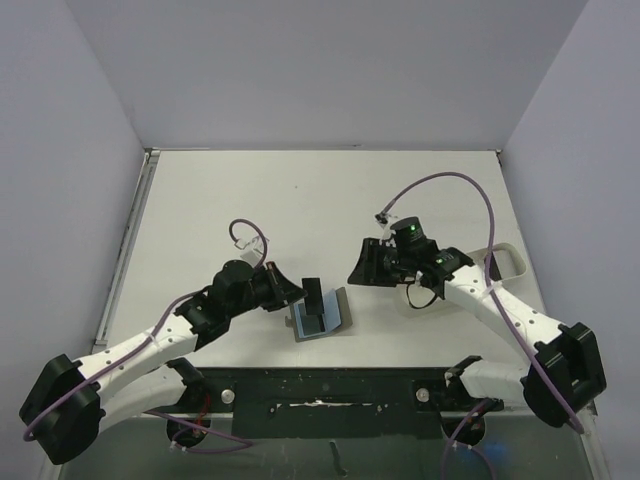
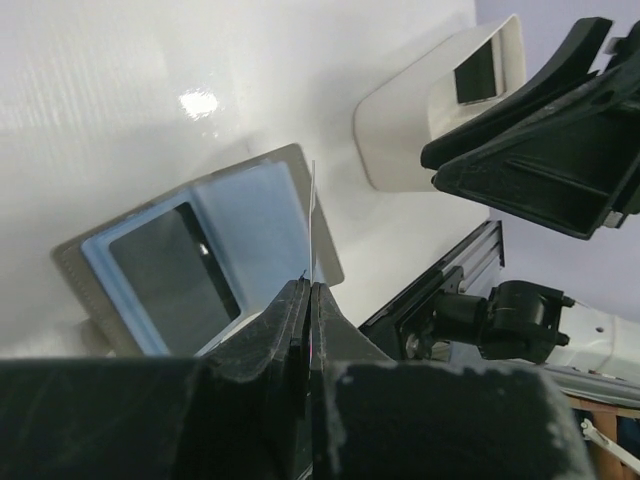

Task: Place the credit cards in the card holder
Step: Insert the credit card into the card holder.

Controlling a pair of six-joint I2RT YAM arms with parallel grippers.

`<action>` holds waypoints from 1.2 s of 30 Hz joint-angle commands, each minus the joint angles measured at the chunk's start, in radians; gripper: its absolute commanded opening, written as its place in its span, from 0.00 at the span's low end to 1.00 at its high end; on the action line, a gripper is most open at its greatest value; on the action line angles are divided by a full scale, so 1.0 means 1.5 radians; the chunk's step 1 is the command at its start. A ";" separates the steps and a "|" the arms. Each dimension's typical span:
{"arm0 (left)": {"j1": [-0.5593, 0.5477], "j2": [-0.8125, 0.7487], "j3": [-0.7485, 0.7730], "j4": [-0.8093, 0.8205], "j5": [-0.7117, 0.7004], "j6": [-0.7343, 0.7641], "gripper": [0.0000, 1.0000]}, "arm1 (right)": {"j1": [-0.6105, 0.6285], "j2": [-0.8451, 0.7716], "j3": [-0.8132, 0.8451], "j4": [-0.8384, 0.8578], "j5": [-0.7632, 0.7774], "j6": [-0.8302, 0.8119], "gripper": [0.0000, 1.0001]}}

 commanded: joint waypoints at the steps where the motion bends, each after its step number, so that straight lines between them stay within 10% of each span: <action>1: 0.008 -0.003 -0.020 0.021 0.009 -0.012 0.00 | 0.058 0.046 0.053 -0.018 0.090 -0.006 0.42; 36: 0.021 0.161 -0.048 0.157 0.077 -0.046 0.00 | 0.161 0.208 0.183 -0.087 0.173 -0.044 0.36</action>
